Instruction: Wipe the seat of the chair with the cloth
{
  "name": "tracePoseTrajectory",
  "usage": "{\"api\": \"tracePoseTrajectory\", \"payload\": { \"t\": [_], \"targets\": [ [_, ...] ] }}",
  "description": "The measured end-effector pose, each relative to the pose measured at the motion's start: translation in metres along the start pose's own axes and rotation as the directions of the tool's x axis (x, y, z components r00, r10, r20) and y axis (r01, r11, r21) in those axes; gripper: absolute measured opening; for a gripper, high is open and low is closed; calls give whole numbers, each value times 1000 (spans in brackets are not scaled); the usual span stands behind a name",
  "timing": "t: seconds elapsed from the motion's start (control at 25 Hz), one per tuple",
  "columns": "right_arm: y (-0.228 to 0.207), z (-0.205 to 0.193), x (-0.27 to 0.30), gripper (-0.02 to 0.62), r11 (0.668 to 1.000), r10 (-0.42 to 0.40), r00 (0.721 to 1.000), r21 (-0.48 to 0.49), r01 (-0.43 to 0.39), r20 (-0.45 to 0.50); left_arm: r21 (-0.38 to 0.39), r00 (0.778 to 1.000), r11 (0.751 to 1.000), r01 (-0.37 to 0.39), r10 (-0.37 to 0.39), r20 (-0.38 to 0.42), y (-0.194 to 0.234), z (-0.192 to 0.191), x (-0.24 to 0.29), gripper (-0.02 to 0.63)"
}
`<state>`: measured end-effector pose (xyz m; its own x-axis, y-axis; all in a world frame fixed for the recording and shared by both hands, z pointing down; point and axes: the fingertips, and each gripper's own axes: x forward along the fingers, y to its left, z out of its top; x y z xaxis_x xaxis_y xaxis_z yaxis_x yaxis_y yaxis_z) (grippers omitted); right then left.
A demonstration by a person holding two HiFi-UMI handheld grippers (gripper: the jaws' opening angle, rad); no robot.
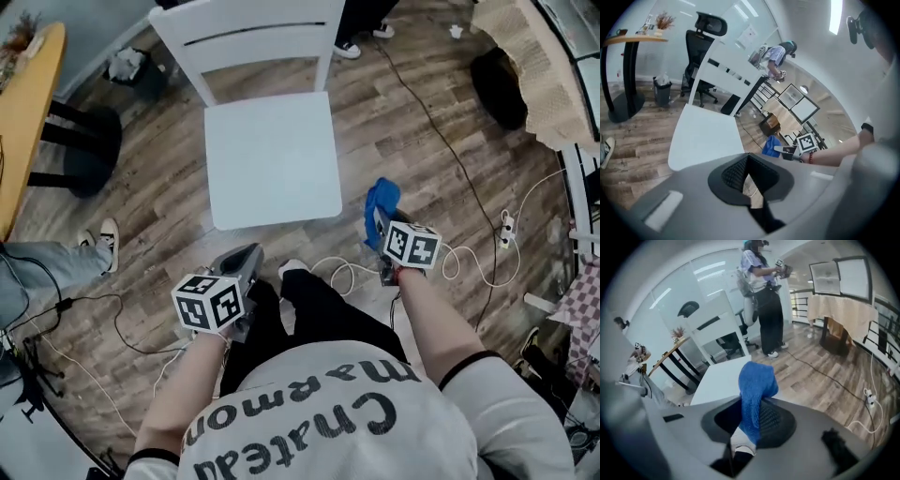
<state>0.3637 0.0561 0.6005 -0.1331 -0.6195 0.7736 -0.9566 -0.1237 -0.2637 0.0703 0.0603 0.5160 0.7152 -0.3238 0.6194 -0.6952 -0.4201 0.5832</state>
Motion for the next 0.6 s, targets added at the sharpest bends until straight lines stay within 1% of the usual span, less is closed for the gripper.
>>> {"api": "tracePoseTrajectory", "payload": {
  "t": [0.04, 0.08, 0.16, 0.24, 0.28, 0.32, 0.4, 0.48, 0.6],
  "targets": [
    [11, 16, -7, 83, 999, 22, 999, -30, -21, 26, 26, 999, 1000, -15, 14, 31, -2, 16, -8, 9],
    [24, 32, -17, 83, 998, 49, 997, -48, -46, 59, 35, 997, 999, -34, 31, 72, -3, 32, -19, 9],
    [50, 63, -38, 83, 992, 117, 984, -53, -111, 131, 4, 985, 999, -50, 49, 165, -8, 63, -44, 8],
    [77, 95, -55, 83, 979, 201, 961, -53, -194, 191, -31, 968, 999, -37, 43, 246, -18, 90, -65, 8],
    [91, 112, -62, 83, 969, 247, 946, -68, -238, 211, -30, 961, 999, -27, 34, 276, -26, 101, -71, 8],
    [107, 130, -69, 83, 957, 290, 930, -96, -275, 227, -16, 954, 1000, -15, 19, 301, -35, 113, -76, 8],
    [137, 167, -82, 83, 932, 354, 900, -168, -320, 253, 36, 936, 999, 12, -24, 350, -56, 137, -85, 8],
    [167, 202, -100, 83, 911, 400, 871, -231, -343, 285, 78, 914, 996, 34, -63, 401, -75, 161, -99, 8],
    [204, 238, -134, 84, 885, 452, 827, -288, -366, 335, 146, 887, 988, 57, -118, 447, -103, 189, -126, 8]
  ]
}}
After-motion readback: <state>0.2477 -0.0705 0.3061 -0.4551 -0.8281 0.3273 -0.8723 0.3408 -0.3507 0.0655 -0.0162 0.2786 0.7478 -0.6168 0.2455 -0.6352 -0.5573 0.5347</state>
